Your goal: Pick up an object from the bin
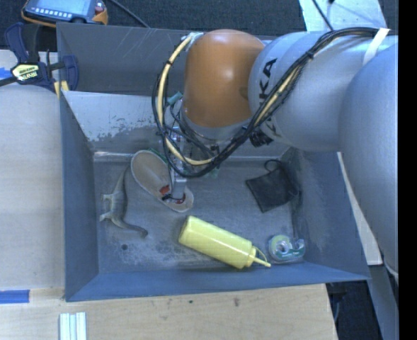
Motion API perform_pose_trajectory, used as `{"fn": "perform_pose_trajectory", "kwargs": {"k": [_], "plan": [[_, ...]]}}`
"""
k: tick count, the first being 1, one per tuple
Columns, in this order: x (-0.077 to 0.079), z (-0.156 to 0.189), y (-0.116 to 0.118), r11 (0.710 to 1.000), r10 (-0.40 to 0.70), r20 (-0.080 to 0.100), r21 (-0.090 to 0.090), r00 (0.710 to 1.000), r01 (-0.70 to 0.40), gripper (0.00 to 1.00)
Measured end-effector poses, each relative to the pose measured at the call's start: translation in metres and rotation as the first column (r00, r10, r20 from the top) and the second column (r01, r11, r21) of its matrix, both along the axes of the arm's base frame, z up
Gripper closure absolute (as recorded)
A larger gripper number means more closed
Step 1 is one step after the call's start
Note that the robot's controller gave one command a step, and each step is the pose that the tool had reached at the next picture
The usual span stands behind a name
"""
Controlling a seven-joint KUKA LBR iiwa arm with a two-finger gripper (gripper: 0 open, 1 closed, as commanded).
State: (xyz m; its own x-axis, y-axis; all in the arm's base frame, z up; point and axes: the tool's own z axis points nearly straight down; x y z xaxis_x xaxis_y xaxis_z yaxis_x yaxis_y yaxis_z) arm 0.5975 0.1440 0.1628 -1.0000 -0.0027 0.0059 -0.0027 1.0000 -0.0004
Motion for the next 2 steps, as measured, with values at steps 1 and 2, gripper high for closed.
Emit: {"fn": "perform_pose_trajectory", "kwargs": {"k": [1,2], "plan": [[0.002,0.005,-0.001,1.000,-0.003,0.008,0.001,1.000,0.003,0.00],[0.005,0.000,-0.018,0.984,0.177,0.007,0.002,0.984,-0.177,0.00]]}}
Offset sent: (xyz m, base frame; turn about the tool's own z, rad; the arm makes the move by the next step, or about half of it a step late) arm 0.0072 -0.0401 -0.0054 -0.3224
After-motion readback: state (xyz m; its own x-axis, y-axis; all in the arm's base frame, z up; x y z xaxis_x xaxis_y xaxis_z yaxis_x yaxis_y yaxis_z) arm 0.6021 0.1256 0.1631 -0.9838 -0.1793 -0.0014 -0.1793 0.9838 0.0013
